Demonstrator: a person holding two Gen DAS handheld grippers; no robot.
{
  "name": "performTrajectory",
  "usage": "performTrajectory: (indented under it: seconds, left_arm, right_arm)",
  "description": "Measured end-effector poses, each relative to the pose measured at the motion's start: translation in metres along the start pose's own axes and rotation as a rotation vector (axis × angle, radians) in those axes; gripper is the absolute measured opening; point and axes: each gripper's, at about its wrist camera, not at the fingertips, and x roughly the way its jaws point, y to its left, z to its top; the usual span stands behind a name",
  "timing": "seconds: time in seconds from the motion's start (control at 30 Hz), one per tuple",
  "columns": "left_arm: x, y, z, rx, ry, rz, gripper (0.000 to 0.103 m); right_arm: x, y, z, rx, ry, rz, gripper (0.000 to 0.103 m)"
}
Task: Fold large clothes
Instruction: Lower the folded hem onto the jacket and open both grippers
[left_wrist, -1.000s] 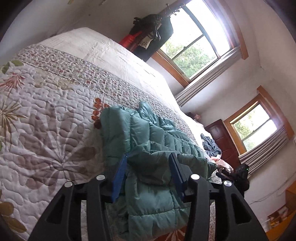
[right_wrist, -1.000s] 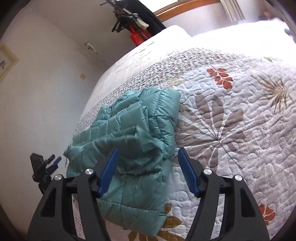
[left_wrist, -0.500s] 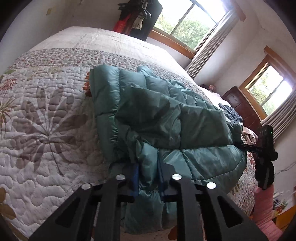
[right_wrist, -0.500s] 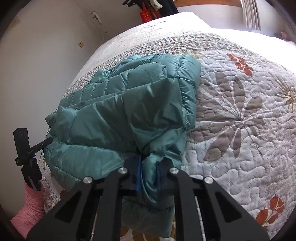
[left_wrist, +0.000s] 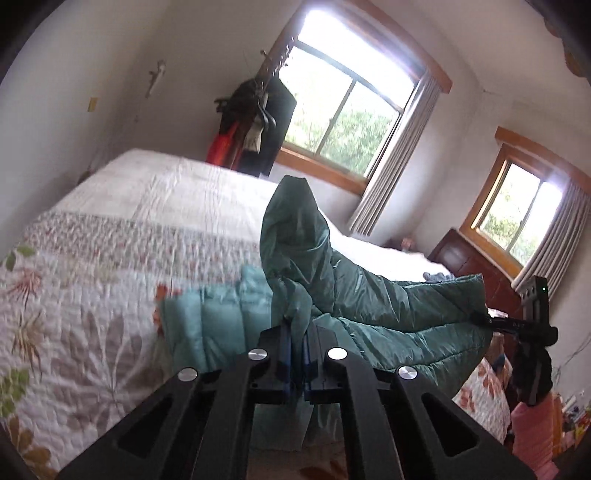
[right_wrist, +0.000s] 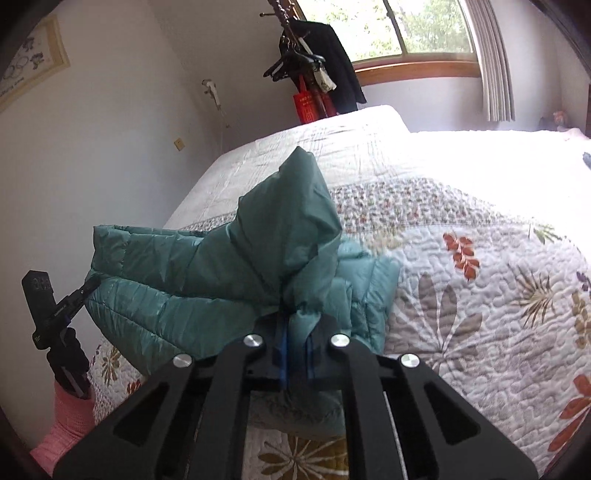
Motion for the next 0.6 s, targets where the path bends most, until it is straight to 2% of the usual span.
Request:
performTrajectory:
  seconds: [0.13,0.27,0.43,0.6]
  left_arm:
    - [0.032,0.007,0.026,0.003,-0.029,0.047,0.004]
    - [0.076,0.03,0.034,-0.028,0.01,0.094,0.004]
    - [0.124,0.066,0.02,-0.118,0.12,0.14,0.004]
    - [0.148,0.095,-0.005,-0.164,0.199,0.186,0.004]
  right_arm:
    - [0.03,-0.01,0.041,0.05,-0.001,-0.026,0.005]
    - [0.076,-0.023,0.064,0.08,0.037,-0.058,0.005]
    - [0.141,-0.04,0.075,0.132,0.121,-0.087,0.005]
    - [0.189,-0.046,0.067,0.151,0.186,-0.111,0.005]
